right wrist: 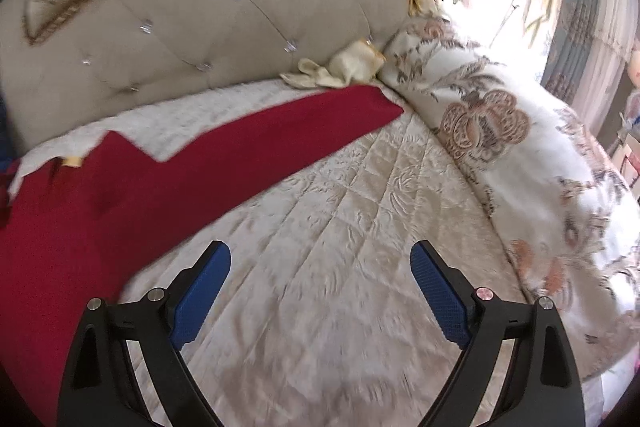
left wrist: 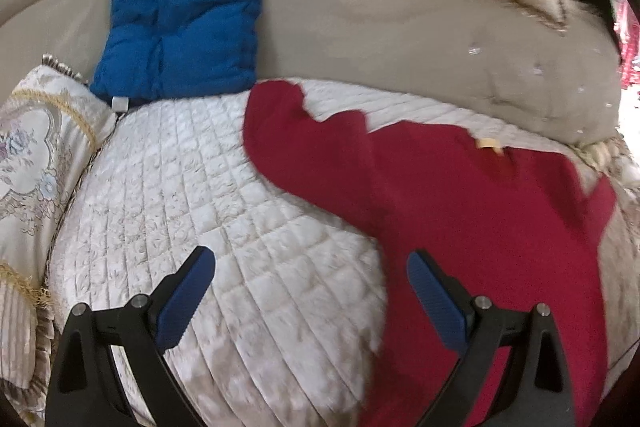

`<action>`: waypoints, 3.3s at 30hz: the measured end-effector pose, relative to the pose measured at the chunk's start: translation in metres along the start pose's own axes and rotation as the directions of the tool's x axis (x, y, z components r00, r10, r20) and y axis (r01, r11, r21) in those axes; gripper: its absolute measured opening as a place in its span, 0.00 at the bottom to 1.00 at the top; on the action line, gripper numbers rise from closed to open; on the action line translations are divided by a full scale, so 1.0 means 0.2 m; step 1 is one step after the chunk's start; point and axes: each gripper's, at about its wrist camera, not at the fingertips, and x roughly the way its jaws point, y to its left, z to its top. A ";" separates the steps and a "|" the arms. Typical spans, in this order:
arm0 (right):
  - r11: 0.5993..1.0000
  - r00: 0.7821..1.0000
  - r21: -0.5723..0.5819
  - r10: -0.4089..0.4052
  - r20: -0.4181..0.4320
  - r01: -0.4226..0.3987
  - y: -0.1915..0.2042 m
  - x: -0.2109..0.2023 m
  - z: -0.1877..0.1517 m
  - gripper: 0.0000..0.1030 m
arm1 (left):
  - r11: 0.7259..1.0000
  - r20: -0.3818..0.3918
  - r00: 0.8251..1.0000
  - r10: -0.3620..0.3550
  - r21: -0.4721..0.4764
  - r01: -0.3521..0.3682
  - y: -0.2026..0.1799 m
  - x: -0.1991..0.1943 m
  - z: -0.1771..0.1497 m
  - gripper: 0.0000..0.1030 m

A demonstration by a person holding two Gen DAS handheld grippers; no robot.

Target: Fold small clothes

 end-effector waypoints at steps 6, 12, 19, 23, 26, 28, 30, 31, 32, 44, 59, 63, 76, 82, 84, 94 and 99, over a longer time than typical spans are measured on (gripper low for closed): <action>0.994 0.997 -0.086 0.065 0.047 -0.061 -0.03 -0.38 -0.02 0.74 | 0.997 0.047 0.996 -0.070 0.045 0.068 -0.13 -0.24 -0.02 0.96; 0.979 0.982 -0.110 0.178 0.063 -0.170 -0.07 -0.78 0.04 0.74 | 0.991 0.080 0.989 -0.123 0.061 0.118 -0.23 -0.40 -0.04 0.96; 0.934 0.947 -0.160 0.319 -0.017 -0.318 0.28 -0.82 0.01 0.74 | 0.990 0.055 0.991 -0.123 0.081 0.118 -0.32 -0.38 -0.06 0.96; 0.845 0.862 -0.172 0.492 -0.124 -0.507 0.54 -0.80 0.02 0.74 | 0.989 0.050 0.992 -0.114 0.100 0.108 -0.34 -0.35 -0.06 0.96; 0.821 0.844 -0.197 0.519 -0.134 -0.536 0.71 -0.78 0.02 0.74 | 0.989 0.046 0.992 -0.114 0.097 0.109 -0.33 -0.32 -0.05 0.96; 0.816 0.841 -0.206 0.524 -0.136 -0.541 0.81 -0.74 0.03 0.74 | 0.990 0.040 0.993 -0.116 0.088 0.112 -0.32 -0.29 -0.04 0.96; 0.821 0.847 -0.210 0.516 -0.124 -0.531 0.88 -0.71 0.03 0.74 | 0.991 0.032 0.993 -0.115 0.077 0.112 -0.31 -0.26 -0.04 0.96; 0.823 0.850 -0.215 0.513 -0.118 -0.526 0.91 -0.69 0.03 0.74 | 0.991 0.029 0.993 -0.117 0.072 0.115 -0.30 -0.24 -0.03 0.96; 0.828 0.857 -0.222 0.503 -0.112 -0.515 0.95 -0.66 0.03 0.74 | 0.991 0.026 0.993 -0.117 0.069 0.115 -0.30 -0.22 -0.03 0.96; 0.879 0.895 -0.172 0.430 -0.116 -0.445 1.23 -0.22 -0.01 0.71 | 0.994 -0.019 0.994 -0.106 -0.010 0.106 -0.14 0.03 0.02 0.96; 0.876 0.903 -0.228 0.393 -0.171 -0.424 1.45 0.04 -0.12 0.68 | 0.983 -0.045 0.998 -0.047 -0.181 0.038 0.21 0.30 0.20 0.96; 0.875 0.906 -0.242 0.386 -0.173 -0.419 1.49 0.05 -0.12 0.68 | 0.984 -0.044 0.999 -0.032 -0.174 0.024 0.23 0.32 0.21 0.96; 0.874 0.905 -0.244 0.389 -0.169 -0.421 1.53 0.07 -0.12 0.68 | 0.987 -0.053 0.998 -0.016 -0.162 0.008 0.26 0.40 0.22 0.96; 0.871 0.903 -0.245 0.393 -0.172 -0.426 1.55 0.08 -0.12 0.68 | 0.981 -0.057 0.998 0.005 -0.192 -0.016 0.34 0.50 0.28 0.96; 0.868 0.900 -0.244 0.399 -0.175 -0.432 1.55 0.08 -0.12 0.68 | 0.979 -0.056 0.998 0.019 -0.201 -0.030 0.38 0.53 0.31 0.96; 0.857 0.895 -0.261 0.410 -0.175 -0.444 1.58 0.09 -0.13 0.68 | 0.956 -0.057 0.998 0.013 -0.292 -0.029 0.52 0.73 0.48 0.96; 0.848 0.882 -0.248 0.430 -0.193 -0.468 1.57 0.09 -0.14 0.68 | 0.919 -0.084 0.996 0.044 -0.388 -0.073 0.64 0.94 0.61 0.79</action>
